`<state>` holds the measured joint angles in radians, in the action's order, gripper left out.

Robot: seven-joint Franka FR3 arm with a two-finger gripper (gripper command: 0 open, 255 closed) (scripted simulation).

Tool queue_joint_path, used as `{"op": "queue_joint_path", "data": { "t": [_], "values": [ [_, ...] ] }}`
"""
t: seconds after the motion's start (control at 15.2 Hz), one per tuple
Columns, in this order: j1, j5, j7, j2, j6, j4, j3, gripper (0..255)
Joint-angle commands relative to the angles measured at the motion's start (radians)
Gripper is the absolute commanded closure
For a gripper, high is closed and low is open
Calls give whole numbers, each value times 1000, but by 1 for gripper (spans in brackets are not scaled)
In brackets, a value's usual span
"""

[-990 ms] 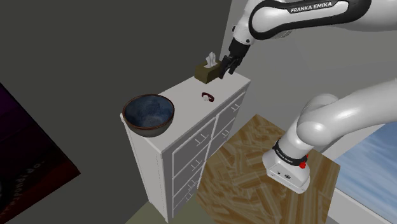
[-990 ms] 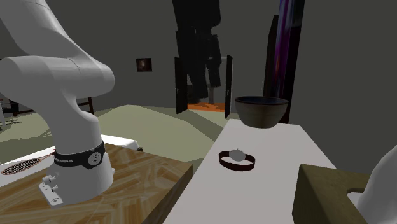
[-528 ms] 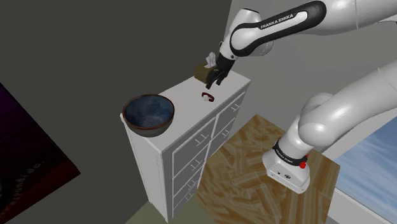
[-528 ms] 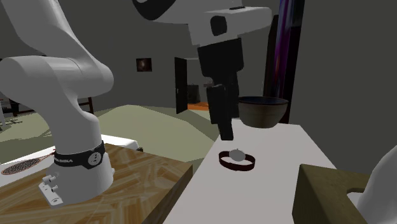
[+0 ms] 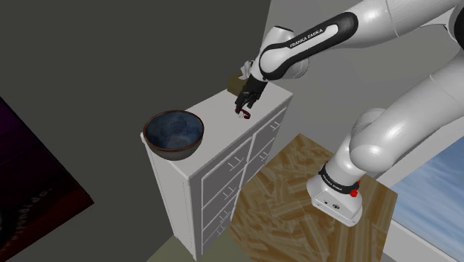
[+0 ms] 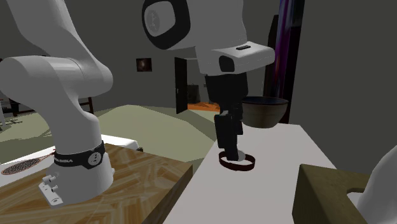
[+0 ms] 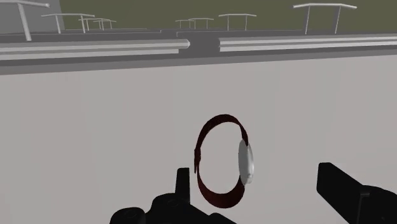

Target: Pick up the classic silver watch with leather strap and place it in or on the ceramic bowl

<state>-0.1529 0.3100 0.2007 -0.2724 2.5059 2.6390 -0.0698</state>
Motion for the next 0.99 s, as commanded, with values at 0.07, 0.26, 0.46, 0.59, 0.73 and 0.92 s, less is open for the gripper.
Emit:
{"op": "queue_joint_path", "data": {
  "t": [0.07,0.26,0.46,0.59,0.73,0.92],
  "values": [
    [-3,5,2,7,11,2,1,0],
    [-3,5,2,7,11,2,1,0],
    [-3,5,2,7,11,2,0,255],
    [-3,5,2,7,11,2,0,255],
    [-3,5,2,7,11,2,0,255],
    [-3,5,2,7,11,2,0,255]
  ]
}}
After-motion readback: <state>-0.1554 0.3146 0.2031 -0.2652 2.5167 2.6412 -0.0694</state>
